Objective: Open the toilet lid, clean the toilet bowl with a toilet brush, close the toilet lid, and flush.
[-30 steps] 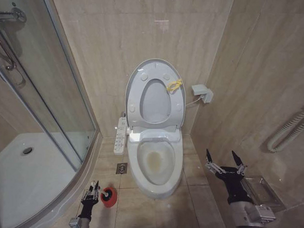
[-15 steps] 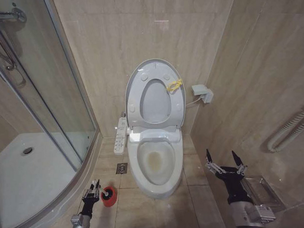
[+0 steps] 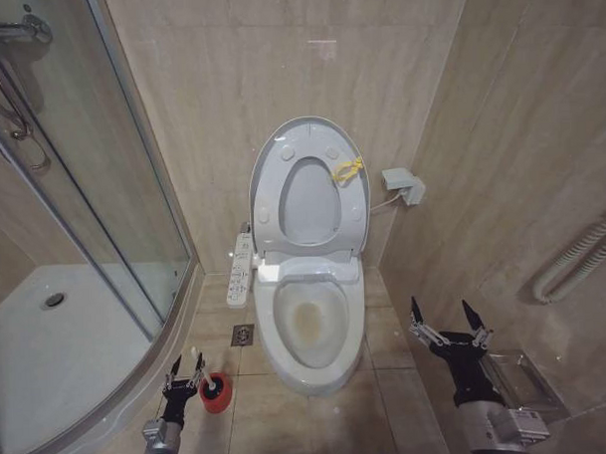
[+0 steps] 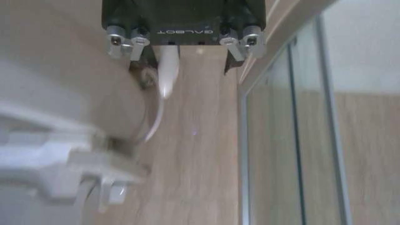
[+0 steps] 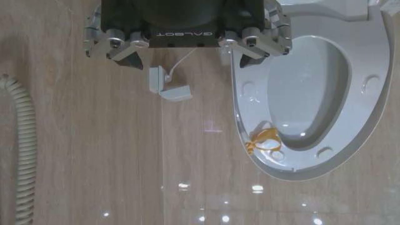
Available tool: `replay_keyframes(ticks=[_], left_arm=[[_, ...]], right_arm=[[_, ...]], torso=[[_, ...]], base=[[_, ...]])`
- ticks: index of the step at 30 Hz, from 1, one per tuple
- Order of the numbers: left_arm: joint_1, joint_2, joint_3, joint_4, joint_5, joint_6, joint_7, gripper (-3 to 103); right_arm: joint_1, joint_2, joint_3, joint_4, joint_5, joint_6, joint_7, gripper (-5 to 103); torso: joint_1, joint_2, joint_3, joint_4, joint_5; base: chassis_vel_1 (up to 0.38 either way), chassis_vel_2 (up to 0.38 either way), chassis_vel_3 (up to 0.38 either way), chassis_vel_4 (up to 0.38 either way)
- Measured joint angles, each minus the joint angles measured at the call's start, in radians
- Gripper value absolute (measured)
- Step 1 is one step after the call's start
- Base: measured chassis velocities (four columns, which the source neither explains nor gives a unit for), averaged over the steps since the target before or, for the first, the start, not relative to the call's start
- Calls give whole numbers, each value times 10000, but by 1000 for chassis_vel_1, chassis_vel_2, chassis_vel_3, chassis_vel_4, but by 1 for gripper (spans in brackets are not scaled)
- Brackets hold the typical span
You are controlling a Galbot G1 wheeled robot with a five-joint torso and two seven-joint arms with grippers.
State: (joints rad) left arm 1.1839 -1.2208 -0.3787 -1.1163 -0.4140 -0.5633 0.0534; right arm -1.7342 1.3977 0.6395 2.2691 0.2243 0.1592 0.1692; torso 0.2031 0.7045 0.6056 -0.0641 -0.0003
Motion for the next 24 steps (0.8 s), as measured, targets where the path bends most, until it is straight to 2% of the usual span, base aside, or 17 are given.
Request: replay_keyframes(ticks=[1,2,4,5,7,8,9,10,12,13,16,17,19,20,23,24], left_arm=[[0,0,0,0,0,0,0,46],[206,23,-81,-427,71,11,-15,74],[631,31,-305,-1385,317,16,-223,74],[631,31,-305,-1385,317,16,-223,74],[1139,53,-514,-2433,444,159,-347,74],[1402,83,-610,-3010,451,298,-413,98],[1402,83,-610,-3010,451,298,-413,98],[1742,138,-753,-3749,452,535,-517,98],[2723,208,-1183,-5469,571,1460,-768,98],[2723,208,-1183,-5469,571,1460,-768,98],[4329,81,-1557,-7815,716,2744,-1496,100],[4329,81,-1557,-7815,716,2744,-1496,100],[5351,-152,-1625,-9328,1007,3427,-2367,100],[5351,-152,-1625,-9328,1007,3427,-2367,100],[6450,-439,-1680,-11225,1677,4079,-2975,100],[6450,-439,-1680,-11225,1677,4079,-2975,100]], right_arm=[[0,0,0,0,0,0,0,100],[0,1,-1,0,0,0,0,100],[0,0,0,1,0,0,0,100],[0,0,0,1,0,0,0,100],[0,0,0,1,0,0,0,100],[-1,0,0,0,0,0,0,100],[-1,0,0,0,0,0,0,100],[1,0,0,1,0,0,0,100],[0,0,0,0,0,-1,0,100],[0,0,0,0,0,-1,0,100],[-1,1,0,0,0,0,2,100],[-1,1,0,0,0,0,2,100],[0,1,0,0,0,0,0,100],[0,1,0,0,0,0,0,100],[0,1,-1,0,0,0,0,100],[0,1,-1,0,0,0,0,100]], torso=[[0,0,0,0,0],[0,0,-1,0,3],[-1,0,-2,1,1],[-1,0,-2,1,1],[-1,0,-2,0,3],[0,0,-1,3,2],[0,0,-1,3,2],[-1,1,-3,-3,2],[-1,0,-2,0,4],[-1,0,-2,0,4],[-2,0,-2,6,5],[-2,0,-2,6,5],[-4,1,-3,2,6],[-4,1,-3,2,6],[-3,1,-3,0,5],[-3,1,-3,0,5]], base=[[0,0,0,0],[0,0,0,0],[0,0,0,0],[0,0,0,0],[0,0,0,0],[0,0,0,0],[0,0,0,0],[0,0,0,0],[0,0,0,0],[0,0,0,0],[0,0,0,0],[0,0,0,0],[0,0,0,0],[0,0,0,0],[0,0,0,0],[0,0,0,0]])
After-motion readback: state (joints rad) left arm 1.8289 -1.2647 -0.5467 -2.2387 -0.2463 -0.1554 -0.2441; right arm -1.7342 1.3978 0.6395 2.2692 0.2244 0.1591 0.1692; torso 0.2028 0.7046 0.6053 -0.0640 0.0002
